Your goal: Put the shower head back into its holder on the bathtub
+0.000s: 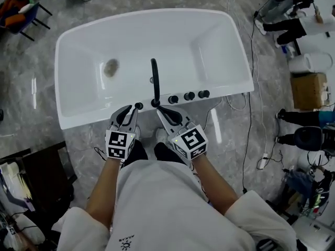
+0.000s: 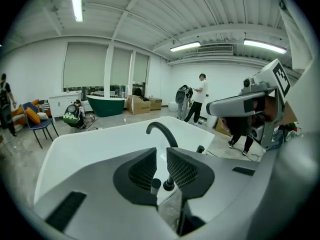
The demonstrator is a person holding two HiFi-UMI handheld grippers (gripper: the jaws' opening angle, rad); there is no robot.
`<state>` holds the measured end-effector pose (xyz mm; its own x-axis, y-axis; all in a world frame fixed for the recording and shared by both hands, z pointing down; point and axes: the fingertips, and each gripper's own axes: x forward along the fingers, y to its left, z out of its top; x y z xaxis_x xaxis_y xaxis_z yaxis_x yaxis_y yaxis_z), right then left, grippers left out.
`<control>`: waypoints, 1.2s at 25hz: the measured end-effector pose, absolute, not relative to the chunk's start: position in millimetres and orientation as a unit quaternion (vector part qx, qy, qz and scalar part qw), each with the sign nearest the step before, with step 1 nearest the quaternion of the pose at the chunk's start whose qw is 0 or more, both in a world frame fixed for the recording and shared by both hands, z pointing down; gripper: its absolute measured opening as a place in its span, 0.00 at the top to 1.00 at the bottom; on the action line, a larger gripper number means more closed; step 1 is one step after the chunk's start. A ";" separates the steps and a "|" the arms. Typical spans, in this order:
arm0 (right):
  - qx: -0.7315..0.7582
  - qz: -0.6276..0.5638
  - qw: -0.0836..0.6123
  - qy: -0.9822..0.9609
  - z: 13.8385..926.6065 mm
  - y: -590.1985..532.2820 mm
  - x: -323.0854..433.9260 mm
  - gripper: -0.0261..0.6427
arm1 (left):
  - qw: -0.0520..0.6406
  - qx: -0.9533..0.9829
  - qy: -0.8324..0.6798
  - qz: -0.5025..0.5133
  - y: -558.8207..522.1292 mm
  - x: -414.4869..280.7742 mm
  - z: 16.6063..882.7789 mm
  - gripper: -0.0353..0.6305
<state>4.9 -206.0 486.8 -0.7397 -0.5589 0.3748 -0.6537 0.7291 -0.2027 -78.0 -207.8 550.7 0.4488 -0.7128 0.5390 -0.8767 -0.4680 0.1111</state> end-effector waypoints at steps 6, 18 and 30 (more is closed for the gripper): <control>0.331 0.143 0.133 -0.923 466.0 -210.4 -1.1 0.94 | 0.166 0.830 -0.499 0.186 -219.3 -88.6 505.8 0.91; 0.342 0.116 0.101 -0.927 421.6 -217.1 -1.0 0.93 | 0.135 0.835 -0.515 0.138 -230.0 -105.1 433.6 0.93; 0.347 0.088 0.070 -0.931 375.0 -220.9 9.9 0.93 | 0.107 0.840 -0.522 0.105 -226.3 -122.6 379.0 0.93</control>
<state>9.9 -220.9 375.0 -0.7490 -0.6344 0.1910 -0.6590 0.7432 -0.1155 -122.6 -226.3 379.0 0.4332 -0.8544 0.2869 -0.8990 -0.4323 0.0699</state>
